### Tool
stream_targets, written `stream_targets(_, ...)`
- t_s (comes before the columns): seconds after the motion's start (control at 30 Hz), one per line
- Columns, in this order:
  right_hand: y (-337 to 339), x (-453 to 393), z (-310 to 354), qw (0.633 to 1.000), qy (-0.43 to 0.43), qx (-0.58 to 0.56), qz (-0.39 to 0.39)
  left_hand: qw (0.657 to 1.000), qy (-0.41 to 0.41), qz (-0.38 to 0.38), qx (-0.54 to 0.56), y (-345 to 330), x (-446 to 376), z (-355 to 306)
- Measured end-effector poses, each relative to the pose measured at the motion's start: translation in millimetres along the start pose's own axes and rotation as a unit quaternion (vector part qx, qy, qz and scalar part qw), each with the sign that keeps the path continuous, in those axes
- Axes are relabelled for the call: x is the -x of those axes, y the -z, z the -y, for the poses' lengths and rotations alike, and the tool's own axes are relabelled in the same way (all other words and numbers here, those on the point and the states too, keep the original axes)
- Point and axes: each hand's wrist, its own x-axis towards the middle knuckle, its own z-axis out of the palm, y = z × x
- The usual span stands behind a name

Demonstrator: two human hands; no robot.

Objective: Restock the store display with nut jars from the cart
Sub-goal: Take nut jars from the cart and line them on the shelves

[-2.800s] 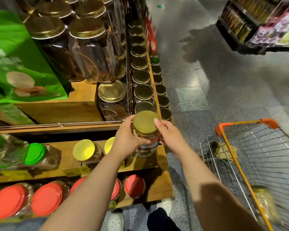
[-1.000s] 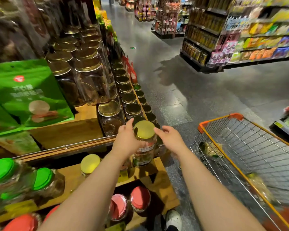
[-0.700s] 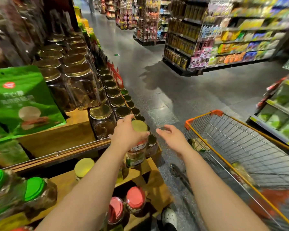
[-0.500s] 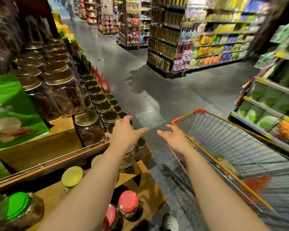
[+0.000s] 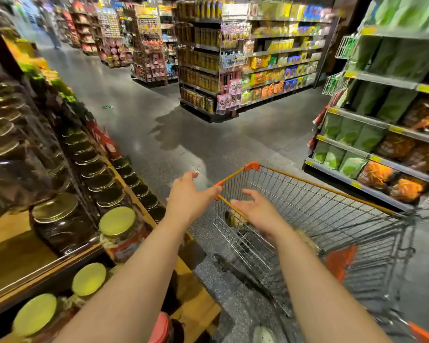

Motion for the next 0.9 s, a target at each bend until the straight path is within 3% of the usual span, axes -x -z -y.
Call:
stream_targets(0.3, 129, -57, -52, 0.998, -0.036, -0.027, -0.048, 0.997, -0.021, 0.073, 0.001, -111, -55, -93)
stream_targets(0.43, 179, -85, -88, 0.994, -0.064, -0.042, -0.073, 0.993, -0.023, 0.105, -0.049, -163, -84, -117)
stream_targets(0.67, 243, -129, -164, 0.981, -0.122, -0.089, -0.121, 0.979, 0.031, 0.188, -0.068, -252, -126, -126)
stream_targets(0.9, 273, -166, -263, 0.949, -0.246, -0.13, -0.149, 0.96, 0.09, 0.257, -0.07, -359, -156, -117)
